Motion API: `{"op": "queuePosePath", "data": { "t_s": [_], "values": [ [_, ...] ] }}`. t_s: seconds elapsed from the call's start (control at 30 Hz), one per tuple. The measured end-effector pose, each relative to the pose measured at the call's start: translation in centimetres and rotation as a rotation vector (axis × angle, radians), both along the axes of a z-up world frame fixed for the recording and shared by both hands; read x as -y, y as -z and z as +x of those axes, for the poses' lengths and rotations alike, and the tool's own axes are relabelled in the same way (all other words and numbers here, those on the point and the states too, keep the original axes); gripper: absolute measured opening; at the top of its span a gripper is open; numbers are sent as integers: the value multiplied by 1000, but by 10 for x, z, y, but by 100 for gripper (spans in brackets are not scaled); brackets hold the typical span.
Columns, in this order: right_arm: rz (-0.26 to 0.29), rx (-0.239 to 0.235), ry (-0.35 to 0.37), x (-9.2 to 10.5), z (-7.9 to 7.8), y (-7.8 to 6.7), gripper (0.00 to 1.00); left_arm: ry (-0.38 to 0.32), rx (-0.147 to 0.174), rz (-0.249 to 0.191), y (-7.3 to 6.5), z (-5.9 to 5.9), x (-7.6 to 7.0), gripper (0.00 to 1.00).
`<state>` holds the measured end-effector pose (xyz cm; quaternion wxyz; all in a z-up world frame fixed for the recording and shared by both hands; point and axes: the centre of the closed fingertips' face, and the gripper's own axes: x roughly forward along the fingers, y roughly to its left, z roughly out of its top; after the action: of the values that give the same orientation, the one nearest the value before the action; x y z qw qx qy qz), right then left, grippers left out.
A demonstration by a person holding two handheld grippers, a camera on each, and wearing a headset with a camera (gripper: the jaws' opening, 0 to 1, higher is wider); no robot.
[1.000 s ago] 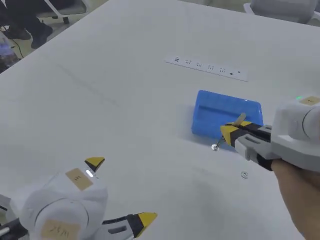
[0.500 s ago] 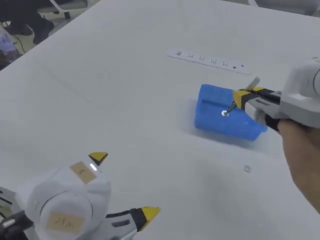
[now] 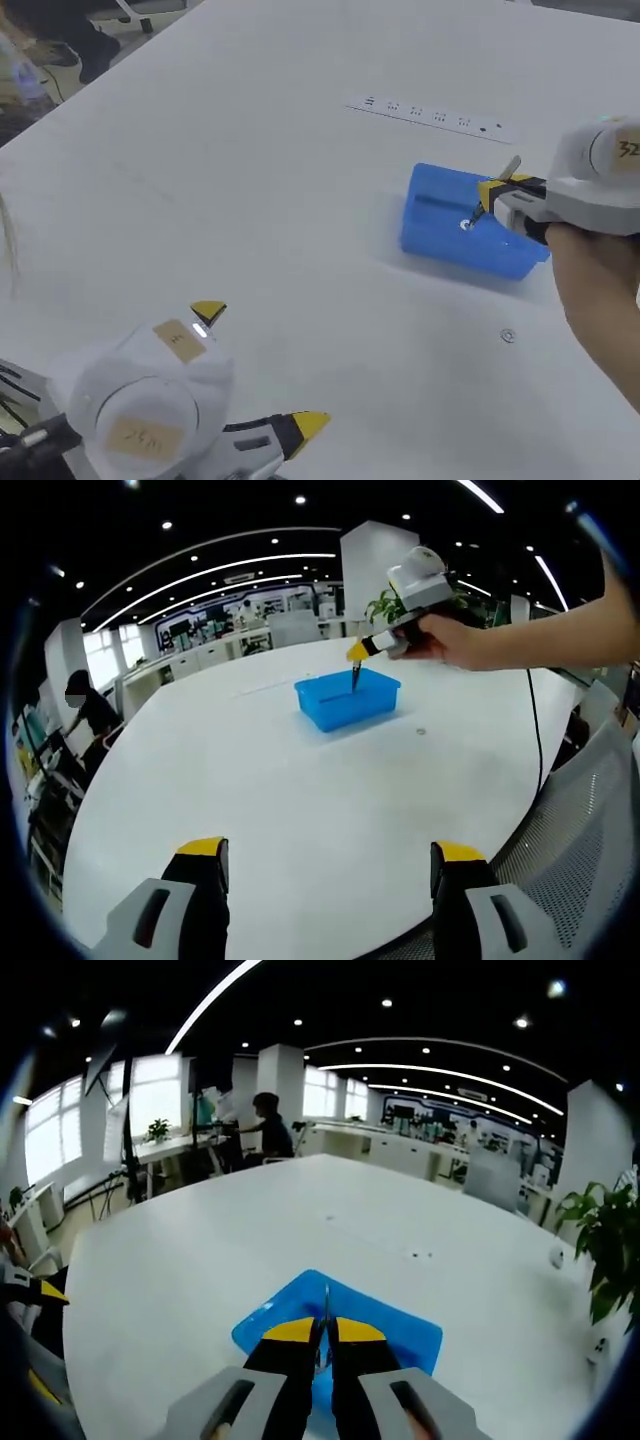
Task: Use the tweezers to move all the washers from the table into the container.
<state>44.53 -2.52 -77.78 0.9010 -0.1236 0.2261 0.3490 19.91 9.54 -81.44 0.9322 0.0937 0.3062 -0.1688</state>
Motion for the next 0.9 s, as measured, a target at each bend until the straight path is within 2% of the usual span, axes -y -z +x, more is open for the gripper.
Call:
{"op": "queuePosePath", "data": {
  "t_s": [0.07, 0.17, 0.4, 0.47, 0.9],
  "values": [
    [-8, -2, 7, 1, 3, 6, 1, 1, -3, -2, 0, 0, 0, 84],
    [-13, -31, 18, 1, 7, 17, 1, 4, -3, -1, 0, -1, 1, 85],
    [-37, -77, 31, 5, 7, 39, 1, 10, -8, 0, 2, -2, 1, 84],
    [-22, -72, 38, 4, 8, 35, 1, 10, -8, -2, 2, -2, 2, 85],
    [-10, -64, 47, 6, 6, 35, 1, 11, -6, -2, 1, -2, 2, 83]
  ]
}}
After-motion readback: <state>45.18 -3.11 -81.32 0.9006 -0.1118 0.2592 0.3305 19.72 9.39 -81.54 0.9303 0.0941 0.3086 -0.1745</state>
